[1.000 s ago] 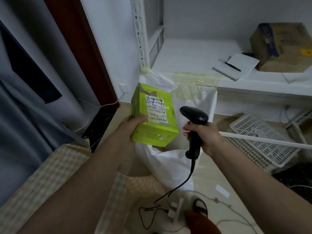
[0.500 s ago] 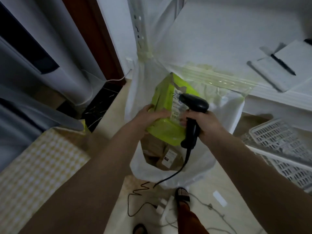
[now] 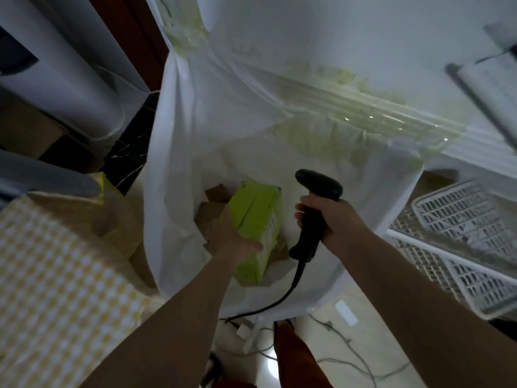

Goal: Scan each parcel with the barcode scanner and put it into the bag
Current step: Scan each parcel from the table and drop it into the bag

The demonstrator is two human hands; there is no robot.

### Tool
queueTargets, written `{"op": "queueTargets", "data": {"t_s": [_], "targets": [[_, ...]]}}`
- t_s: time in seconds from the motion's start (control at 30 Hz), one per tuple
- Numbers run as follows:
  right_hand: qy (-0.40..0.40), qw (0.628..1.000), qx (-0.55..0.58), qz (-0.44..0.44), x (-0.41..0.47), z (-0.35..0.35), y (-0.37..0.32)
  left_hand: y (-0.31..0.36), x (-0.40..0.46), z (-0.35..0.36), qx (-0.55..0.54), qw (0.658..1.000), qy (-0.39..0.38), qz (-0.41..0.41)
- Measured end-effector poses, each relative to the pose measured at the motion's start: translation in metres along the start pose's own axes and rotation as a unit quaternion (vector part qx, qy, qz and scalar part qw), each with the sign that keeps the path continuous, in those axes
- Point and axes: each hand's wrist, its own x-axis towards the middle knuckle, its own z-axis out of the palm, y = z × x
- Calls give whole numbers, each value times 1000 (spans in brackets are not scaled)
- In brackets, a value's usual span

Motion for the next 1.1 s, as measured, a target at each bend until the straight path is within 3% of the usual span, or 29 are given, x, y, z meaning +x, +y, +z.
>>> {"op": "queueTargets", "data": {"t_s": [0.1,0.2,0.37,0.87,1.1], "targets": [[2,1000,10,5,9,-6,3,0,5,19,121,989,-51,72],[6,1000,11,12,14,-9,4,3,4,23,123,980,-146,61],[8,999,-28,15,16,-3,1,5,7,8,126,979,-146,71],[-72,986,-152,3,-18,63,6,-13,-31,-61,39,992,-59,107],[-155,961,-231,7,-74,111,21,-53,-83,-105,-42,992,66,97]]}}
